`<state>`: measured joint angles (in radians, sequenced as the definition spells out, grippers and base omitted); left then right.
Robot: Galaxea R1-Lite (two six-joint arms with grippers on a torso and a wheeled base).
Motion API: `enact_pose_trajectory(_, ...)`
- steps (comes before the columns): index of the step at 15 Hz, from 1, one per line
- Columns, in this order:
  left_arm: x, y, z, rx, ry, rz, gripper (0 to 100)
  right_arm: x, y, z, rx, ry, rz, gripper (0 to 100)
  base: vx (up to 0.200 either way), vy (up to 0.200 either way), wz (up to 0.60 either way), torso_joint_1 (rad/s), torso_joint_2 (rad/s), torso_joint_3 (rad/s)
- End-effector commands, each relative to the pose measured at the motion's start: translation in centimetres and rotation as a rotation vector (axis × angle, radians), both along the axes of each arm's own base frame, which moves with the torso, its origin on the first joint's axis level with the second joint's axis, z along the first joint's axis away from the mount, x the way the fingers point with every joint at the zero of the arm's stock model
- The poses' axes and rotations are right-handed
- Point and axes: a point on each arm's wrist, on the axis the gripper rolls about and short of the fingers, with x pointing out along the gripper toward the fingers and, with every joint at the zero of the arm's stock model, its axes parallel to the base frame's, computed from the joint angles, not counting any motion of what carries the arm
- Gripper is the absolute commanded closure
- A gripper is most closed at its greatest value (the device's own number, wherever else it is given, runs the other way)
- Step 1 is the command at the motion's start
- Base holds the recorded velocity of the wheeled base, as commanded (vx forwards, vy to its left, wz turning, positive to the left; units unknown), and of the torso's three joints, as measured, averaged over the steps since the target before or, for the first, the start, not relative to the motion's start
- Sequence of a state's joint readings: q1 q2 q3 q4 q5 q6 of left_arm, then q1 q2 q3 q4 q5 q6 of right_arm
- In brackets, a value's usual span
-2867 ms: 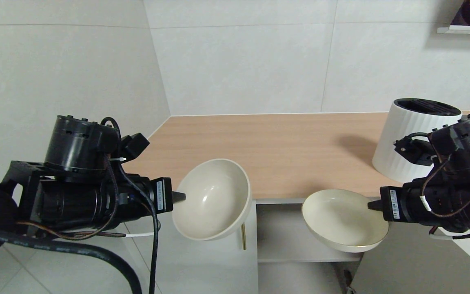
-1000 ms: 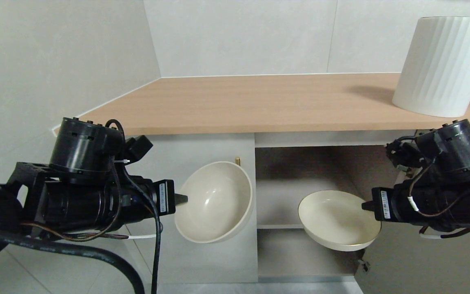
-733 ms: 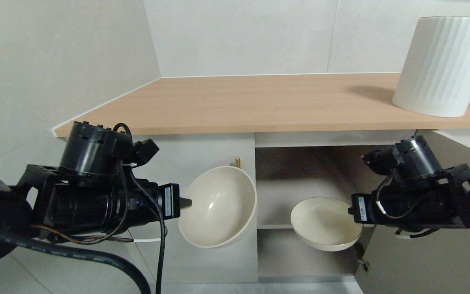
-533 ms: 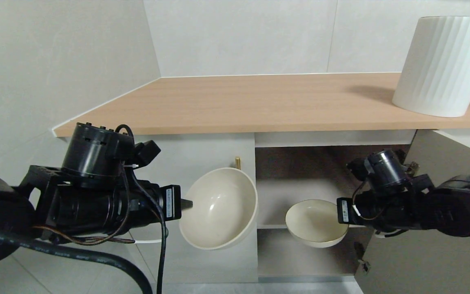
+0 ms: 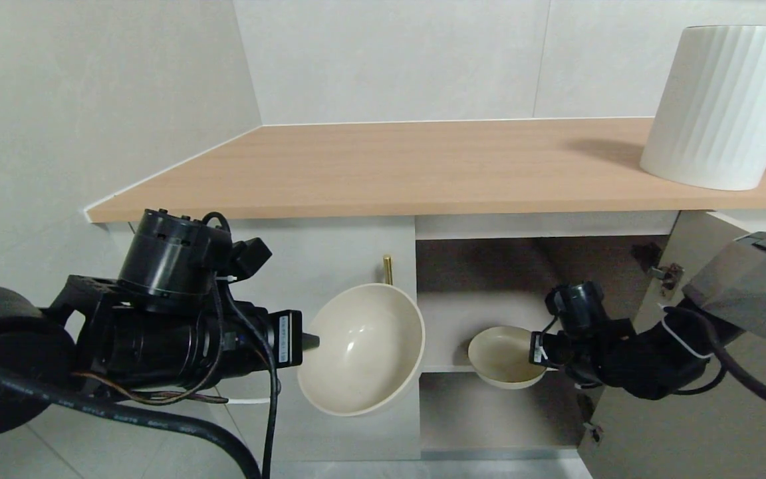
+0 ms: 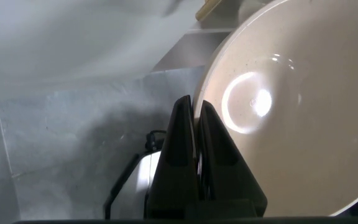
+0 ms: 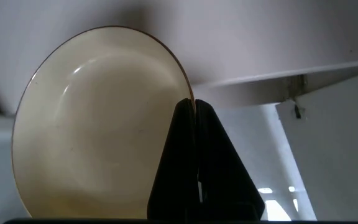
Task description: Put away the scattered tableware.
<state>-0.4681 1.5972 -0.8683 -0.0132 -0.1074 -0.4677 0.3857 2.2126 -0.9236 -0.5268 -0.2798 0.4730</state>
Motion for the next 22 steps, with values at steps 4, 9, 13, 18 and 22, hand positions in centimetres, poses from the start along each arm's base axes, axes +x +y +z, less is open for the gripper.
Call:
enact_pose_trajectory(4, 0.0, -0.1, -0.1, 0.002, 0.003, -0.003, 100, 2.5, -0.4, -4.3, -0.047, 0.011, -0.072, 100, 0.000, 0.000, 0.00, 0.000, 0.00, 0.000)
enact_pose_trajectory(9, -0.1, -0.3, -0.3, 0.009, 0.010, -0.011, 100, 3.9, -0.7, -4.9, -0.076, -0.029, -0.138, 100, 0.000, 0.000, 0.00, 0.000, 0.00, 0.000)
enact_pose_trajectory(13, -0.2, -0.4, -0.4, 0.010, 0.013, -0.014, 100, 5.0, -0.7, -4.5, -0.041, -0.067, -0.186, 100, 0.000, 0.000, 0.00, 0.000, 0.00, 0.000)
enact_pose_trajectory(18, -0.3, -0.3, -0.3, 0.007, 0.004, -0.012, 100, 6.4, -0.7, -4.9, -0.052, -0.101, -0.217, 100, 0.000, 0.000, 0.00, 0.000, 0.00, 0.000)
enact_pose_trajectory(22, -0.2, -0.3, -0.5, 0.009, 0.011, -0.014, 100, 6.8, -0.5, -5.1, -0.053, -0.105, -0.216, 100, 0.000, 0.000, 0.00, 0.000, 0.00, 0.000)
